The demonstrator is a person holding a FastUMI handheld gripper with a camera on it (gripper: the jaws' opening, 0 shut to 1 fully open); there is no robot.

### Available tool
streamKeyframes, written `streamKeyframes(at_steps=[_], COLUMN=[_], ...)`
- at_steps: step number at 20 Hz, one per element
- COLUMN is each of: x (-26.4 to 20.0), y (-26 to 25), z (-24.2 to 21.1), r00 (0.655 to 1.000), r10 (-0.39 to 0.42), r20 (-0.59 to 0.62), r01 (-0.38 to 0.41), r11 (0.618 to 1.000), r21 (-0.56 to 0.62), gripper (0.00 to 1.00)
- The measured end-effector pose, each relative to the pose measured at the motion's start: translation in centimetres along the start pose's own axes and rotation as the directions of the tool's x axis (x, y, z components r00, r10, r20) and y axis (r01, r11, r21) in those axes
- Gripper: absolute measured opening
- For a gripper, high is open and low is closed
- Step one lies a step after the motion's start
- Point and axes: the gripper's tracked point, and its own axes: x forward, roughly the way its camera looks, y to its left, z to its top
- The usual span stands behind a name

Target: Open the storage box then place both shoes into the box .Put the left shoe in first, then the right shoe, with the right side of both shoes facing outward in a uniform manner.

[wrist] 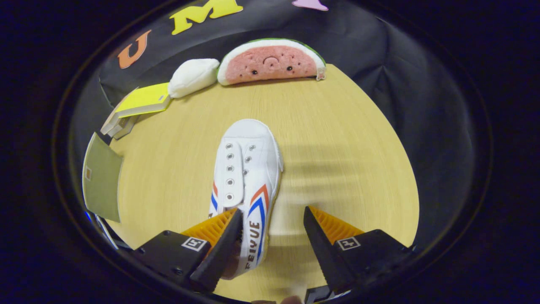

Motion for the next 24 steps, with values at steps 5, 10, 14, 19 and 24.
streamKeyframes(at_steps=[5,10,14,19,24], x=[0.2,-0.3,-2.4,-8.9,-16.4], y=[1.7,1.4,3.2,9.3,19.5], z=[0.0,0.1,-1.3,-1.6,-1.6], r00=[0.994,0.996,0.992,0.991,0.981], r10=[0.102,0.07,0.107,0.133,0.152], r20=[-0.046,-0.048,-0.066,0.021,0.122], r01=[-0.098,-0.067,-0.1,-0.135,-0.165], r11=[0.993,0.995,0.99,0.982,0.98], r21=[0.066,0.069,0.103,0.131,0.109], gripper=[0.58,0.21,0.06,0.06,0.06])
